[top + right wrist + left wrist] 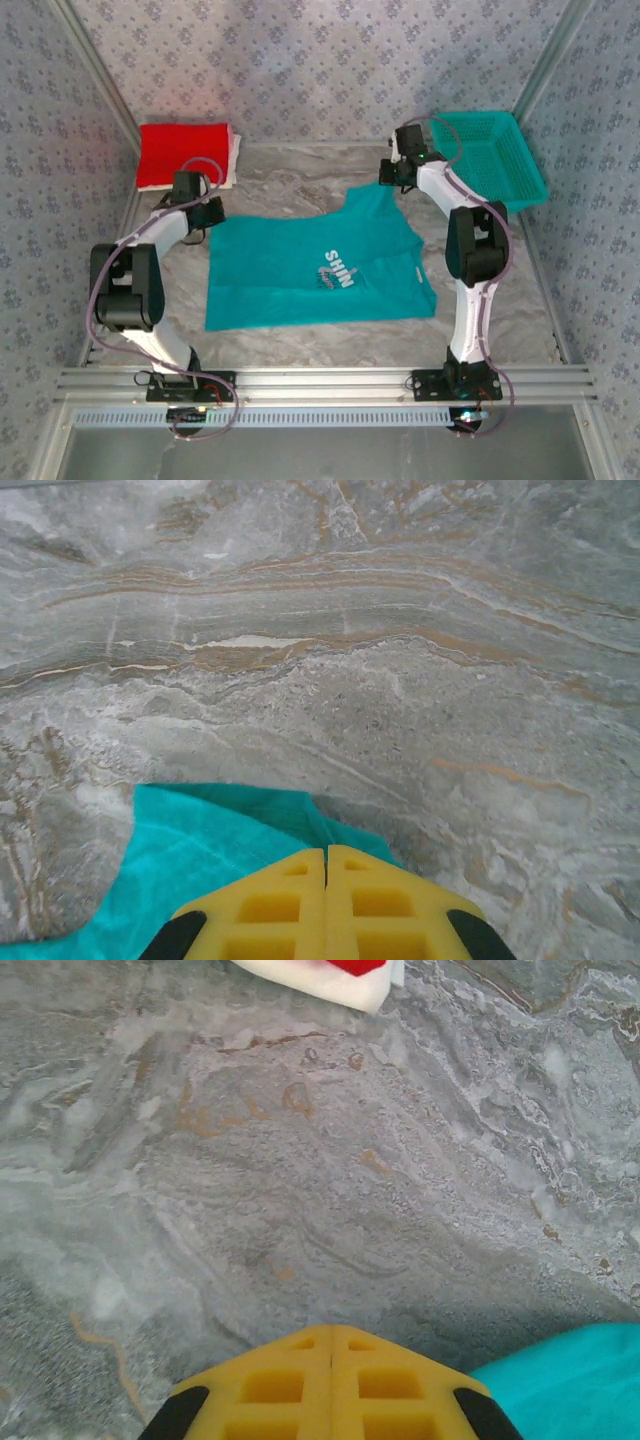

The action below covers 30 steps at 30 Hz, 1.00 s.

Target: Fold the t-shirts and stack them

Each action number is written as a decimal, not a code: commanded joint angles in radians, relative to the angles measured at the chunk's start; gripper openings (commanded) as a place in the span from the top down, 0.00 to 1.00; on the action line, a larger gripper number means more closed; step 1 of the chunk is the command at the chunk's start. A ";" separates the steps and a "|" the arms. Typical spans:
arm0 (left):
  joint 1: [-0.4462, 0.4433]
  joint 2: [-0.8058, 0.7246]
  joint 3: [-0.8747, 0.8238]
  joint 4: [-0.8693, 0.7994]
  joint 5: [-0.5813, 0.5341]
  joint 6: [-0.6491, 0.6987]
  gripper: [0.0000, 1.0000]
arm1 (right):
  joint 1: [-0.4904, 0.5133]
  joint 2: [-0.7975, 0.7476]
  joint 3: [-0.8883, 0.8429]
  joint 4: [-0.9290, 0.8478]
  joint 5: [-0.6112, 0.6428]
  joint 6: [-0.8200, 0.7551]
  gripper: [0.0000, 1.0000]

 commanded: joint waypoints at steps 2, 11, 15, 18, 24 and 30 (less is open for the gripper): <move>0.022 -0.047 -0.045 0.060 -0.015 0.009 1.00 | -0.002 -0.160 -0.111 0.078 0.034 -0.010 1.00; 0.032 -0.115 -0.138 0.146 -0.031 -0.003 1.00 | 0.012 -0.366 -0.344 0.149 0.044 0.011 1.00; 0.033 -0.142 -0.184 0.180 -0.039 -0.014 1.00 | 0.025 -0.444 -0.442 0.175 0.068 0.028 1.00; 0.033 -0.181 -0.219 0.196 -0.052 -0.019 1.00 | 0.039 -0.492 -0.500 0.180 0.097 0.034 1.00; 0.034 -0.209 -0.243 0.162 -0.070 -0.017 1.00 | 0.066 -0.598 -0.611 0.190 0.131 0.054 1.00; 0.034 -0.237 -0.277 0.154 -0.051 -0.052 1.00 | 0.075 -0.664 -0.672 0.181 0.138 0.073 1.00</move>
